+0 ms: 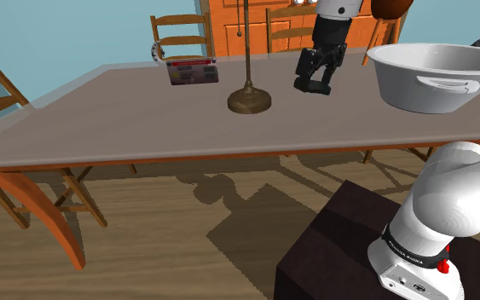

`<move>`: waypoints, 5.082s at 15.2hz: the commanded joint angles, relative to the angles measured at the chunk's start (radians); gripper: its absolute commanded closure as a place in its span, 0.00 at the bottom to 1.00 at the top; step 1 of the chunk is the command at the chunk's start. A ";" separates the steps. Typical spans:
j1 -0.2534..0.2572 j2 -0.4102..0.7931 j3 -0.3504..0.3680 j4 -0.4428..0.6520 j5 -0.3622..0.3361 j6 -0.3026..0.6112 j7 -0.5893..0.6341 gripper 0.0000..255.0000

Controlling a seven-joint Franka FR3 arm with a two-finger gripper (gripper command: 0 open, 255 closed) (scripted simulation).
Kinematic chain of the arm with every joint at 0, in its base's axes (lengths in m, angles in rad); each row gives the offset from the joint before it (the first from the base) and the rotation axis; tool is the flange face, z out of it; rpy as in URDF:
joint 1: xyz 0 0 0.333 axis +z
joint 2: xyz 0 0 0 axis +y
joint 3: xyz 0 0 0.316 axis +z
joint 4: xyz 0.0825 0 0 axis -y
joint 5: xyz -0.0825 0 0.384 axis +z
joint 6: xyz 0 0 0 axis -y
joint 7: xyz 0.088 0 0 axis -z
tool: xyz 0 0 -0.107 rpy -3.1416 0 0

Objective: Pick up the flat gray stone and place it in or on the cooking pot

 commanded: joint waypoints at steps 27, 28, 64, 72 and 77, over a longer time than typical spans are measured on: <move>-0.035 0.467 -0.258 0.253 -0.016 0.088 -0.321 0.00; -0.035 0.467 -0.258 0.253 -0.016 0.088 -0.321 0.00; -0.025 0.543 -0.259 0.656 0.004 -0.241 -0.321 1.00; -0.025 0.604 -0.268 0.836 0.020 -0.362 -0.329 1.00; -0.028 0.656 -0.278 0.969 0.035 -0.446 -0.337 1.00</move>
